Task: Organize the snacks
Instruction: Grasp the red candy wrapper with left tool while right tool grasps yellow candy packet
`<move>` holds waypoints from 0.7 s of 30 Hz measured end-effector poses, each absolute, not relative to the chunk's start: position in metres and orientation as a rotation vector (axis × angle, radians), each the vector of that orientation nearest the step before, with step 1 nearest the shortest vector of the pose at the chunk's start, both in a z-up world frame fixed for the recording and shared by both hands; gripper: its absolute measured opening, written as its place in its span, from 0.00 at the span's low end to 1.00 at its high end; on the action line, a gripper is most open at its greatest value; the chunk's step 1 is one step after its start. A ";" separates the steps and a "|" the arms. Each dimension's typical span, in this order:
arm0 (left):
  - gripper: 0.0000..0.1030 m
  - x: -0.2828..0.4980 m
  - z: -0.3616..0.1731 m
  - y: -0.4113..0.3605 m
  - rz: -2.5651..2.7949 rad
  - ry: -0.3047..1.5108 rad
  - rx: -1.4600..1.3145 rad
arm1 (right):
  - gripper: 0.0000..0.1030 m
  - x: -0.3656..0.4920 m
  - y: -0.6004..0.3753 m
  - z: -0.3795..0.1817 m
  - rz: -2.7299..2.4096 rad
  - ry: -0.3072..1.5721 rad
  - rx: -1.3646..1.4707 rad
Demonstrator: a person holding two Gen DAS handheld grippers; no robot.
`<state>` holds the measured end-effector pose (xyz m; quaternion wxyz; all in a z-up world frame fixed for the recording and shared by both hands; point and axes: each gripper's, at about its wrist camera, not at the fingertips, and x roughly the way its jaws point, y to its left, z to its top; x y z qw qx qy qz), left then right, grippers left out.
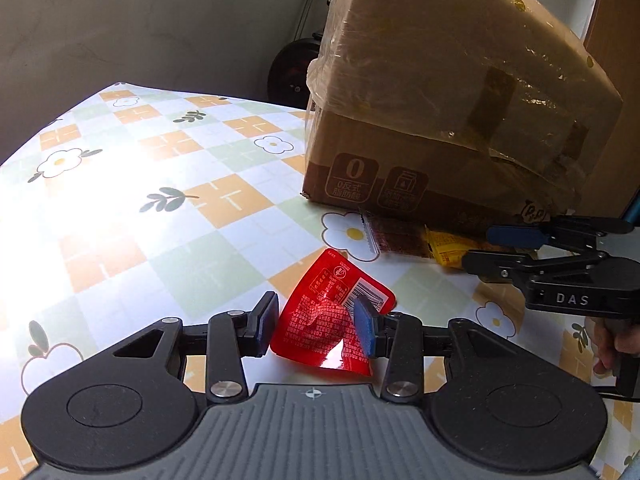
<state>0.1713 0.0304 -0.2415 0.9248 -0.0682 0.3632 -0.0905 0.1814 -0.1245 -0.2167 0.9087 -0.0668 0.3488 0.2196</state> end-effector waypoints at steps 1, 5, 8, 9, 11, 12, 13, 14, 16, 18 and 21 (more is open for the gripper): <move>0.42 0.170 -0.242 0.030 -0.186 0.743 -0.142 | 0.48 0.186 -0.122 -0.218 0.461 0.722 -0.150; 0.42 0.169 -0.242 0.030 -0.189 0.739 -0.153 | 0.49 0.198 -0.115 -0.223 0.470 0.740 -0.186; 0.42 0.168 -0.242 0.029 -0.188 0.739 -0.155 | 0.56 0.206 -0.113 -0.227 0.497 0.780 -0.181; 0.42 0.168 -0.242 0.028 -0.186 0.739 -0.154 | 0.57 0.207 -0.113 -0.228 0.504 0.787 -0.175; 0.42 0.168 -0.242 0.028 -0.186 0.739 -0.156 | 0.58 0.208 -0.115 -0.229 0.509 0.815 -0.160; 0.42 0.168 -0.242 0.028 -0.186 0.738 -0.157 | 0.58 0.207 -0.116 -0.230 0.511 0.820 -0.146; 0.42 0.168 -0.242 0.028 -0.185 0.738 -0.158 | 0.58 0.205 -0.118 -0.229 0.516 0.823 -0.132; 0.42 0.168 -0.242 0.026 -0.182 0.738 -0.158 | 0.58 0.203 -0.119 -0.228 0.522 0.831 -0.115; 0.42 0.169 -0.242 0.026 -0.179 0.739 -0.155 | 0.58 0.198 -0.121 -0.227 0.537 0.857 -0.086; 0.42 0.169 -0.242 0.026 -0.176 0.739 -0.152 | 0.58 0.190 -0.122 -0.227 0.552 0.861 -0.075; 0.42 0.169 -0.242 0.024 -0.173 0.738 -0.145 | 0.58 0.184 -0.121 -0.227 0.544 0.853 -0.074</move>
